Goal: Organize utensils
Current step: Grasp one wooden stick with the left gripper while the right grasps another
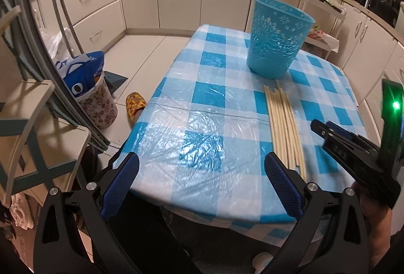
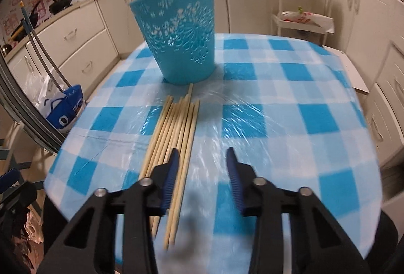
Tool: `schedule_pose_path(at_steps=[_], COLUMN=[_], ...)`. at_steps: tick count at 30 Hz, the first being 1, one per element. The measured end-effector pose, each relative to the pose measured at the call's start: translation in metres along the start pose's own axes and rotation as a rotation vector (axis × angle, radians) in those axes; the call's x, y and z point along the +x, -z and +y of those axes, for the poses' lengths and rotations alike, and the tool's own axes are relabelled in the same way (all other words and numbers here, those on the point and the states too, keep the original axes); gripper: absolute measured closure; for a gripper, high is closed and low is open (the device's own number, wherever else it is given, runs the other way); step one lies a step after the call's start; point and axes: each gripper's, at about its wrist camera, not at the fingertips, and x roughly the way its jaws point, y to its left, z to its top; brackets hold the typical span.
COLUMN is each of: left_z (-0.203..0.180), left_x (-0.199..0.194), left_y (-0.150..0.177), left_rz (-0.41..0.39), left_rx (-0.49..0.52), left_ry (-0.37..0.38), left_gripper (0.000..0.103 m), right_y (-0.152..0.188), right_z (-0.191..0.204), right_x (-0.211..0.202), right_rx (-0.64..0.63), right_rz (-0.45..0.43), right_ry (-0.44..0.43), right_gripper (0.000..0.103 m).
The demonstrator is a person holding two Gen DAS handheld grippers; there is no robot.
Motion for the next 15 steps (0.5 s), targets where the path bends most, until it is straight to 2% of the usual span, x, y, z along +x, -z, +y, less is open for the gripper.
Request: schedule_pose_path(at_steps=[7, 15], left_z=[-0.007, -0.021], left_x=[0.035, 0.059], left_y=[-0.017, -0.030], left_rz=[0.028, 0.038], left_rx=[0.005, 0.025], left_ry=[-0.003, 0.003], left_gripper=[0.008, 0.008], right_y=[-0.016, -0.021], right_z=[0.006, 0.000], right_x=[0.041, 0.051], right_rx=[-0.010, -0.015], right_rz=[0.047, 0.053], right_ry=[0.005, 0.019], right_gripper=[0.072, 0.075])
